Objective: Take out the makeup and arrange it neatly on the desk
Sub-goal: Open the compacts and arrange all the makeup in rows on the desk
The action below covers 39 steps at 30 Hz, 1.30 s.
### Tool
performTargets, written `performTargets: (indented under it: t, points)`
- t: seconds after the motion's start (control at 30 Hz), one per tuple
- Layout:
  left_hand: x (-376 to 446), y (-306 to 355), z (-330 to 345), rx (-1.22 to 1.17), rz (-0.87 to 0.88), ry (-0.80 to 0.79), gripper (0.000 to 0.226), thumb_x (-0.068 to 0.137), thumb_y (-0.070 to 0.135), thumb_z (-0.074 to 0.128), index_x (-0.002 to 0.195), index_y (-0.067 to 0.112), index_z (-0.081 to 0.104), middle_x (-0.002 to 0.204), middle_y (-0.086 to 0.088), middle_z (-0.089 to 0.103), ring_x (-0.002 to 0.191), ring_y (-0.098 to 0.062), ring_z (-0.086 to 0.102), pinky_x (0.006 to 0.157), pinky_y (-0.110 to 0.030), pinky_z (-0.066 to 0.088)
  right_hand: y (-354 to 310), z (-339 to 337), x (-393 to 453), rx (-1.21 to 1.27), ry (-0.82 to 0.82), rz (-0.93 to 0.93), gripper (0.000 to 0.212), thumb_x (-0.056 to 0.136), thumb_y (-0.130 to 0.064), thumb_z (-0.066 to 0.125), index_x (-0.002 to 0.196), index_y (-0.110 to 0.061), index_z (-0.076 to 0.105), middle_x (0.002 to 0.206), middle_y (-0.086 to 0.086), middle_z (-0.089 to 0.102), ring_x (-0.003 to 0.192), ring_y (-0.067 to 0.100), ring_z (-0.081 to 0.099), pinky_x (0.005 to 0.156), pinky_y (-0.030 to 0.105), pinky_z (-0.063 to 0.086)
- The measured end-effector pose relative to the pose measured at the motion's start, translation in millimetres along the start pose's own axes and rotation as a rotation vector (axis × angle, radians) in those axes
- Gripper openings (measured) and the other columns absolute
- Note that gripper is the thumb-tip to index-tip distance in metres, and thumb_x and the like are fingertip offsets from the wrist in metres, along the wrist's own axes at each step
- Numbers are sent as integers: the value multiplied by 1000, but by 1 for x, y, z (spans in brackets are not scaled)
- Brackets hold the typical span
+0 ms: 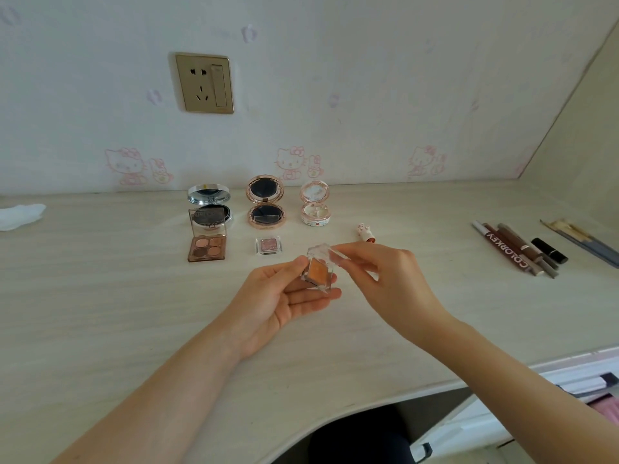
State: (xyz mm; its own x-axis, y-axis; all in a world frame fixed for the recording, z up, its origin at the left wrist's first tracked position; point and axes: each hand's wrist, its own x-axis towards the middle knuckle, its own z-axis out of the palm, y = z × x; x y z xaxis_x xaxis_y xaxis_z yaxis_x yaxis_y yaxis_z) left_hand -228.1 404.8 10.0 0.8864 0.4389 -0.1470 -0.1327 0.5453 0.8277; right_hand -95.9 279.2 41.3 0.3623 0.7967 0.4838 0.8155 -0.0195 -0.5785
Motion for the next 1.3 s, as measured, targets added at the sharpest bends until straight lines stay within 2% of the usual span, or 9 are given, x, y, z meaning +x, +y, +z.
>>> performTargets:
  t: [0.17, 0.27, 0.43, 0.67, 0.8, 0.93, 1.03, 1.13, 1.3]
  points:
    - [2, -2, 1, 43, 32, 77, 32, 87, 27, 60, 97, 0, 71, 104, -24, 70, 90, -40, 70, 65, -31, 58, 6, 2, 10, -23, 34, 41, 13, 91, -15, 64, 98, -17, 74, 82, -19, 68, 82, 1, 64, 73, 7, 46]
    - [3, -3, 1, 94, 58, 136, 27, 93, 19, 58, 107, -3, 65, 103, -21, 71, 90, -36, 70, 71, -32, 60, 12, 4, 19, -44, 11, 62, 12, 90, -15, 64, 96, -15, 74, 79, -17, 66, 82, 1, 63, 73, 10, 49]
    - [2, -1, 2, 310, 188, 338, 15, 88, 6, 64, 102, 2, 66, 89, -14, 74, 82, -27, 73, 75, -32, 60, 24, 6, 35, -76, -36, 100, 12, 90, -16, 63, 97, -14, 73, 89, -7, 73, 84, 6, 66, 80, 18, 51]
    - [25, 10, 4, 947, 428, 489, 13, 82, 18, 72, 95, 21, 72, 83, 11, 71, 79, -3, 64, 73, -15, 49, 45, 11, 58, -153, -86, 114, 14, 91, -19, 62, 99, -18, 73, 91, -5, 74, 83, 8, 65, 79, 20, 49]
    - [46, 13, 6, 1163, 565, 513, 14, 85, 20, 68, 98, 23, 69, 83, 22, 64, 85, 0, 56, 72, -8, 39, 55, 16, 75, -197, -98, 100, 15, 90, -18, 62, 100, -15, 73, 92, -1, 74, 87, 15, 67, 81, 27, 51]
    - [57, 5, 3, 1377, 680, 546, 13, 85, 20, 68, 98, 18, 69, 94, 12, 65, 103, -13, 52, 82, -25, 43, 62, 20, 88, -222, -128, 97, 16, 91, -17, 60, 100, -15, 73, 90, 2, 74, 87, 21, 66, 81, 37, 51]
    - [54, -4, 1, 1553, 750, 502, 10, 82, 18, 69, 90, 12, 70, 89, 4, 68, 100, -22, 54, 81, -41, 48, 64, 25, 92, -234, -149, 87, 17, 91, -16, 59, 100, -15, 73, 88, 3, 74, 86, 24, 65, 79, 39, 51]
    - [54, -5, -3, 1663, 715, 458, 13, 81, 25, 70, 86, 13, 69, 89, 5, 67, 102, -21, 52, 84, -40, 47, 64, 29, 94, -238, -158, 72, 18, 91, -15, 59, 101, -15, 73, 89, 4, 73, 88, 26, 65, 78, 40, 51]
    - [56, -5, -9, 1711, 617, 433, 20, 82, 34, 69, 92, 17, 72, 100, 10, 68, 112, -16, 47, 95, -33, 38, 66, 34, 97, -275, -191, 90, 19, 93, -19, 57, 105, -17, 71, 94, 5, 72, 91, 27, 63, 78, 40, 51]
